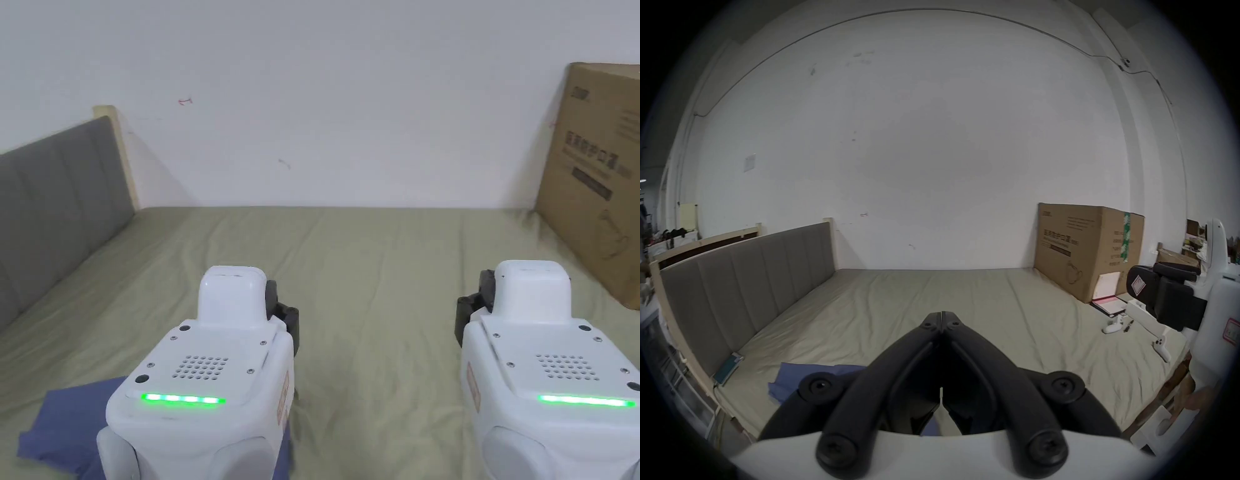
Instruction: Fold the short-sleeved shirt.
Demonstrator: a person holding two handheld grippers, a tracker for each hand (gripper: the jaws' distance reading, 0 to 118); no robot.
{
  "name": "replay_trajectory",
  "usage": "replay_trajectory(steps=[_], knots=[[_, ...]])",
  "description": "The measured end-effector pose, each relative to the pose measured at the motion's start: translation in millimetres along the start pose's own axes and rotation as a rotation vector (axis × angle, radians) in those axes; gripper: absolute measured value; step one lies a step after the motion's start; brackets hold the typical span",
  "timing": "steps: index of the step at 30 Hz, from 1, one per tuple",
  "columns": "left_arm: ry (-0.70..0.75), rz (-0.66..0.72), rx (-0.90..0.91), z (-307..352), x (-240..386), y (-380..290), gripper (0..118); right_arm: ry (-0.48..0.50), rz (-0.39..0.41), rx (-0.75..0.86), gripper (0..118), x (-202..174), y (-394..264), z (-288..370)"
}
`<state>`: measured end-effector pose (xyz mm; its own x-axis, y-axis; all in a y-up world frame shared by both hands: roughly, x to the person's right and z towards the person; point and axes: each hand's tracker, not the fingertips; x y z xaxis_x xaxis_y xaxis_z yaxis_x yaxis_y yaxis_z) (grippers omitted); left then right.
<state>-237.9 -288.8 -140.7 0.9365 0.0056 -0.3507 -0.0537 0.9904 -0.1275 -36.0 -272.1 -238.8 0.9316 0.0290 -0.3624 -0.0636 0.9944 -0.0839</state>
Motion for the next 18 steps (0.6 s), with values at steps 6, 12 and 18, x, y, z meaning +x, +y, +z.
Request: replay_trajectory(steps=[6,12,18], knots=[[0.139,0.023,0.017,29,-41,12,0,0.188,-0.006,0.001,0,-46,-1,-7],[0.265,0.034,0.017,52,-79,13,0,0.331,-0.006,-0.019,0,-92,-5,-13],[0.333,0.053,-0.009,53,-109,7,0,0.385,-0.029,-0.05,0,-110,-12,-22]])
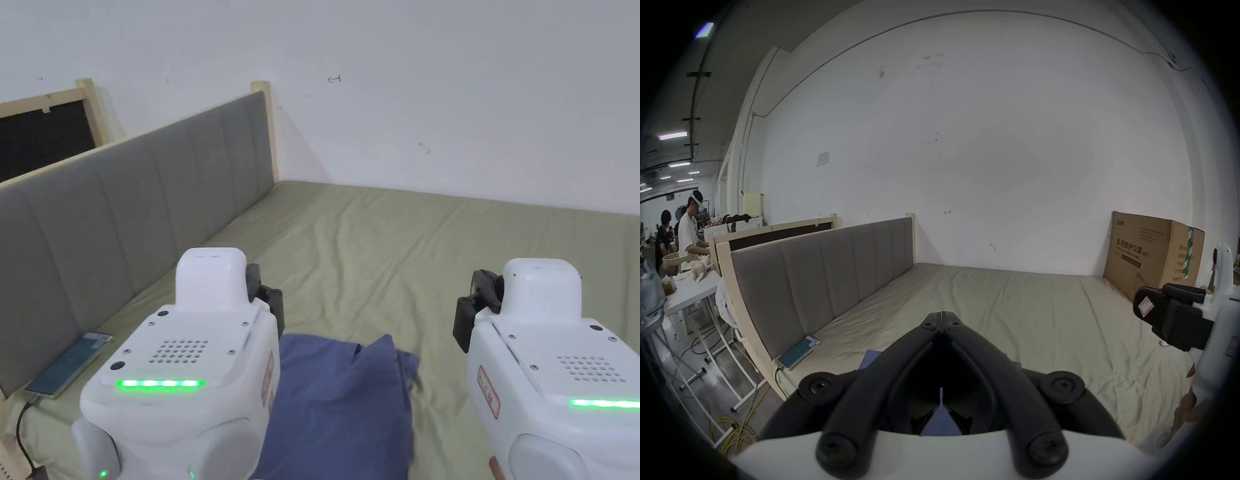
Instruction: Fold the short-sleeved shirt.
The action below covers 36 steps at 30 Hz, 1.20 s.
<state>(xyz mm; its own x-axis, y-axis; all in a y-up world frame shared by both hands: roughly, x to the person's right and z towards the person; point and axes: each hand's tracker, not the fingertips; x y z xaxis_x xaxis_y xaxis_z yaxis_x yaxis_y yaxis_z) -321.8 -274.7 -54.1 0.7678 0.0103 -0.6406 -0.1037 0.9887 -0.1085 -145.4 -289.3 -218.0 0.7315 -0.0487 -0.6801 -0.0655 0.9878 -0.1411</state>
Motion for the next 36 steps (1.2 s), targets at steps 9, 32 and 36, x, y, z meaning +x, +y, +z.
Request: replay_trajectory(steps=[9,32,36], knots=[[-0.034,0.043,-0.326,-90,-2,-57,0,-0.019,-0.015,-0.079,0,18,-23,-23],[-0.154,-0.101,-0.889,-254,53,-209,64,-0.083,-0.062,-0.357,0,64,-99,-89],[-0.146,-0.19,-0.863,-248,53,-201,21,-0.076,-0.109,-0.39,0,64,-107,-89]])
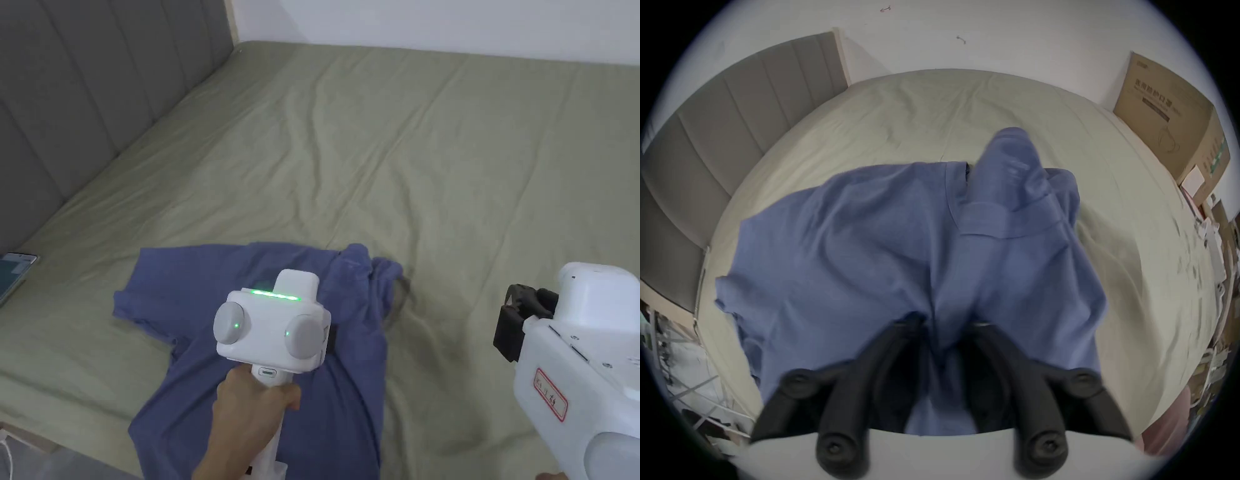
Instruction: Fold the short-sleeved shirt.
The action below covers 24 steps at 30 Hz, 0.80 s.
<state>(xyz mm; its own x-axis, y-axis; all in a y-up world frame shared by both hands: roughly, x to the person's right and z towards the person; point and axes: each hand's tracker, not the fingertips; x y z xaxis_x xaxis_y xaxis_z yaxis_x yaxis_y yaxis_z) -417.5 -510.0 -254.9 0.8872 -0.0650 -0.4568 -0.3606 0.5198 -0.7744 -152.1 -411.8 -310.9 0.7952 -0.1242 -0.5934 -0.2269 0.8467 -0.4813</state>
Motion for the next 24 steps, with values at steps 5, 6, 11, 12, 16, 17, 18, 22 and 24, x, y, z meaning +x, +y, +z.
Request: replay_trajectory(steps=[5,6,11,12,16,17,18,22,24], knots=[[-0.064,0.124,0.001,6,-14,-3,9,-0.006,-0.002,-0.014,0,4,-5,3],[-0.077,0.155,0.011,8,-17,-1,9,-0.007,-0.004,-0.014,0,6,-5,4],[-0.153,0.227,0.023,24,-27,-1,9,-0.022,-0.042,0.001,0,19,0,9],[-0.155,0.241,0.03,26,-27,-1,9,-0.022,-0.05,0.005,0,21,2,10],[-0.21,0.28,0.054,37,-27,7,9,-0.038,-0.059,0.02,0,30,6,16],[-0.212,0.266,0.061,42,-23,10,8,-0.042,-0.061,0.025,0,33,6,18],[-0.207,0.232,0.081,48,-18,13,8,-0.045,-0.065,0.028,0,35,7,19],[-0.243,0.199,0.113,65,-4,27,8,-0.059,-0.101,0.043,0,48,10,27],[-0.294,0.231,0.151,76,1,39,8,-0.068,-0.115,0.052,0,55,12,32]])
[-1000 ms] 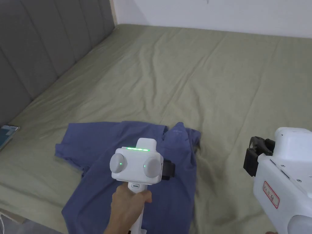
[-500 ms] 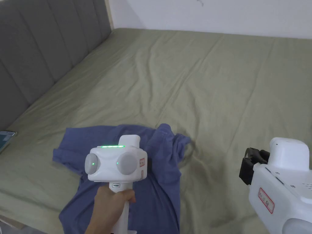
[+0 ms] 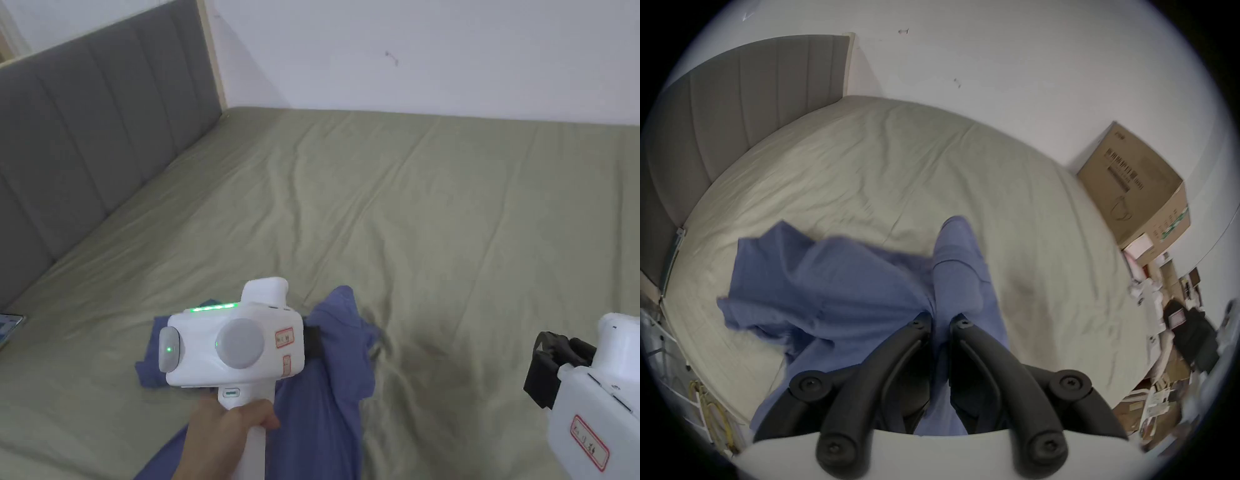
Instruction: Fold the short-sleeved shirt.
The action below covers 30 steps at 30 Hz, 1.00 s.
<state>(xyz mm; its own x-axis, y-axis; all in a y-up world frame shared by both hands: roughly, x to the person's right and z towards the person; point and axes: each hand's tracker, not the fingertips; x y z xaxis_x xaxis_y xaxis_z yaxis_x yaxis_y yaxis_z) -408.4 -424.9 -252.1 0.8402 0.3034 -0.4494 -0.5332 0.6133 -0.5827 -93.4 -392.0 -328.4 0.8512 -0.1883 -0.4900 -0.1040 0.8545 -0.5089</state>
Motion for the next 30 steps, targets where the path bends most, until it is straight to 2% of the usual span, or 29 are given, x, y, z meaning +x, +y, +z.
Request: replay_trajectory(steps=[5,7,9,12,15,19,23,27,28,30], knots=[[-0.03,-0.128,0.085,24,49,37,8,-0.032,-0.021,0.036,0,19,10,15],[-0.091,-0.124,0.117,32,73,54,8,-0.05,-0.04,0.056,0,29,15,22],[-0.15,-0.154,0.147,39,105,71,8,-0.073,-0.065,0.077,0,42,21,31],[-0.176,-0.28,0.184,45,164,86,8,-0.12,-0.095,0.118,0,64,28,48],[-0.303,-0.347,0.197,50,223,89,8,-0.178,-0.123,0.157,0,91,34,67],[-0.405,-0.417,0.183,44,298,69,8,-0.275,-0.172,0.197,0,130,37,93],[-0.496,-0.505,0.093,11,356,32,8,-0.363,-0.207,0.207,0,166,33,113],[-0.44,-0.54,-0.029,-55,379,-32,9,-0.432,-0.213,0.183,0,192,22,120],[-0.422,-0.543,-0.078,-71,380,-48,17,-0.439,-0.218,0.174,0,197,18,120],[-0.42,-0.535,-0.214,-101,375,-81,53,-0.449,-0.23,0.15,0,205,9,120]])
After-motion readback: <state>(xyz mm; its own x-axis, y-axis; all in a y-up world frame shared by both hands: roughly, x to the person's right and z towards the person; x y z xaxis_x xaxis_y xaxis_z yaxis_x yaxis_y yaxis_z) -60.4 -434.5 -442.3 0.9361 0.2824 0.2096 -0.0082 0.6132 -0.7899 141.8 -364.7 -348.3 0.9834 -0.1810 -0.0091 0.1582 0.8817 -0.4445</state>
